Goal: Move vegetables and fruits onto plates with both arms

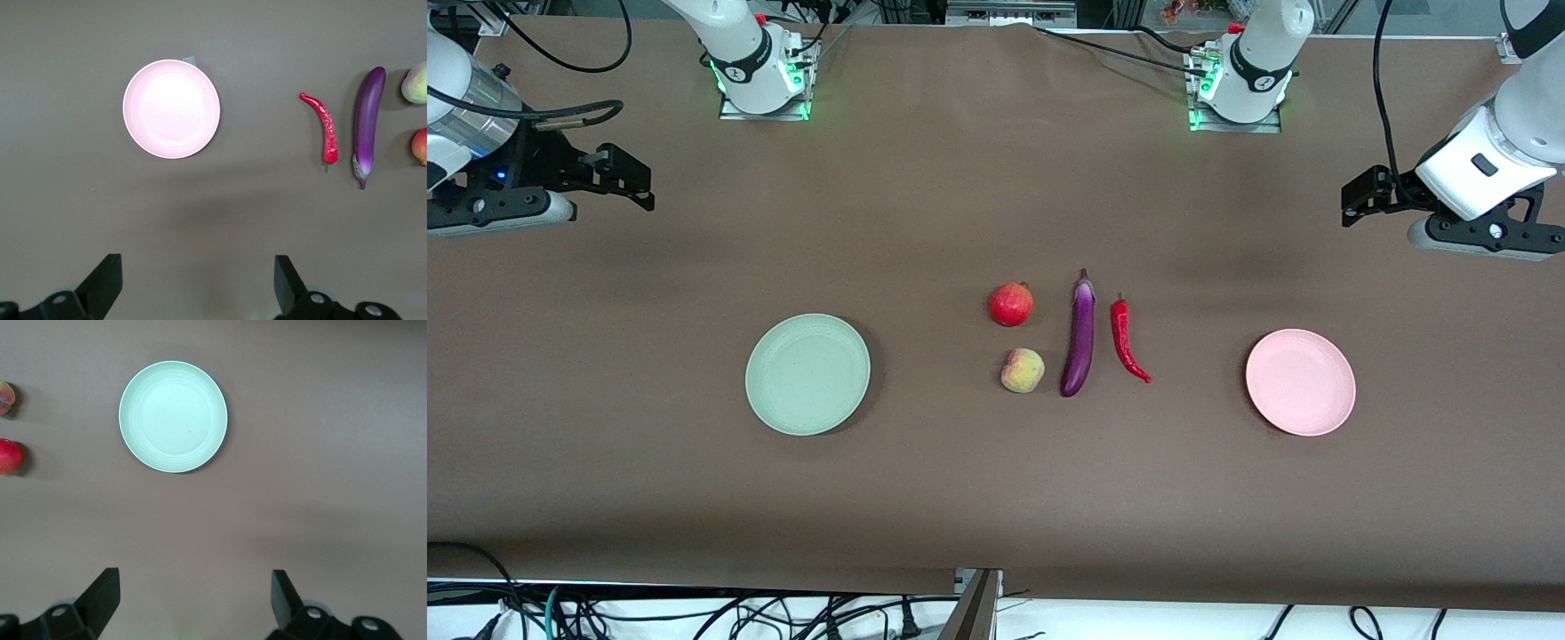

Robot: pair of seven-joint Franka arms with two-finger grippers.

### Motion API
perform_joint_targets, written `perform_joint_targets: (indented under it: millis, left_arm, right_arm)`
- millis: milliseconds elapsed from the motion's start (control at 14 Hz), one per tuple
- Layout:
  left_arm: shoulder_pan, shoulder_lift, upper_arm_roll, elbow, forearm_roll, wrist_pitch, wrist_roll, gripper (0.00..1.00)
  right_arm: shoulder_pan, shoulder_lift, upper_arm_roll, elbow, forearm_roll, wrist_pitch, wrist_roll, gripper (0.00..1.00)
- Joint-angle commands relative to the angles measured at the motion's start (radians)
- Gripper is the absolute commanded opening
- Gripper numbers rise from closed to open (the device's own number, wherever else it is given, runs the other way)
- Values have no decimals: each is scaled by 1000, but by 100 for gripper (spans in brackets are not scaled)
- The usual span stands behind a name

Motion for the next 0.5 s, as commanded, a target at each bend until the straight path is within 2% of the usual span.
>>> perform_joint_targets:
  millis: [0,429]
  left_arm:
    - [1,2,-4,21,8,-22,-8,100]
    - [1,2,-6,21,8,-22,-8,100]
  right_arm:
    - [-3,4,2,13,-6,-1,12,100]
    - [-4,8,1,17,-3,-13,0,100]
